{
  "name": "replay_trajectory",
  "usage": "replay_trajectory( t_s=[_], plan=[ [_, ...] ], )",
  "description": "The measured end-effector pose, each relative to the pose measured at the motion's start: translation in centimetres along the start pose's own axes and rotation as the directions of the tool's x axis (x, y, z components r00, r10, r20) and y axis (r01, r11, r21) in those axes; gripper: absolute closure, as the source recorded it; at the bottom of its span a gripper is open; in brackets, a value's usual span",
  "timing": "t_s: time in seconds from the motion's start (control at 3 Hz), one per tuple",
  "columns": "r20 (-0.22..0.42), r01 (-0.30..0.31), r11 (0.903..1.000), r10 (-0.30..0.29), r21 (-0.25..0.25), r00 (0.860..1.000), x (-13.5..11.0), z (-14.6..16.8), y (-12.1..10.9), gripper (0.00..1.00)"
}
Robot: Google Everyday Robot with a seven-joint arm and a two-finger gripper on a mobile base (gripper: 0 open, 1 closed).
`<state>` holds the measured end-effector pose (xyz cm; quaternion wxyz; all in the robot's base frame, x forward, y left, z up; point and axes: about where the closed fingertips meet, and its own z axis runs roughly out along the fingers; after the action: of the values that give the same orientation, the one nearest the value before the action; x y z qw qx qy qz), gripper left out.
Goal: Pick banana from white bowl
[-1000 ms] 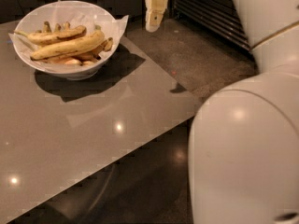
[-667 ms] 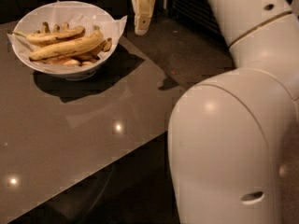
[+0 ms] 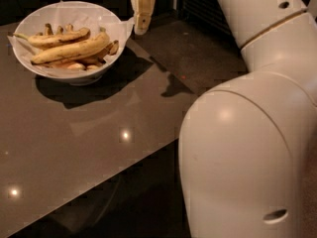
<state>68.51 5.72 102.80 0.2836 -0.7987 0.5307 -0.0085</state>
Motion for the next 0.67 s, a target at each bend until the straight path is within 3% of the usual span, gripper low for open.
replay_trajectory(
  t_s=[0.33, 0.67],
  plan=[
    [0.065, 0.072, 0.9973, -0.070, -0.019, 0.995, -3.7, 0.8, -0.1, 0.00],
    [0.110, 0.100, 0.9940, -0.094, -0.045, 0.989, -6.0, 2.1, 0.0, 0.04]
  ],
)
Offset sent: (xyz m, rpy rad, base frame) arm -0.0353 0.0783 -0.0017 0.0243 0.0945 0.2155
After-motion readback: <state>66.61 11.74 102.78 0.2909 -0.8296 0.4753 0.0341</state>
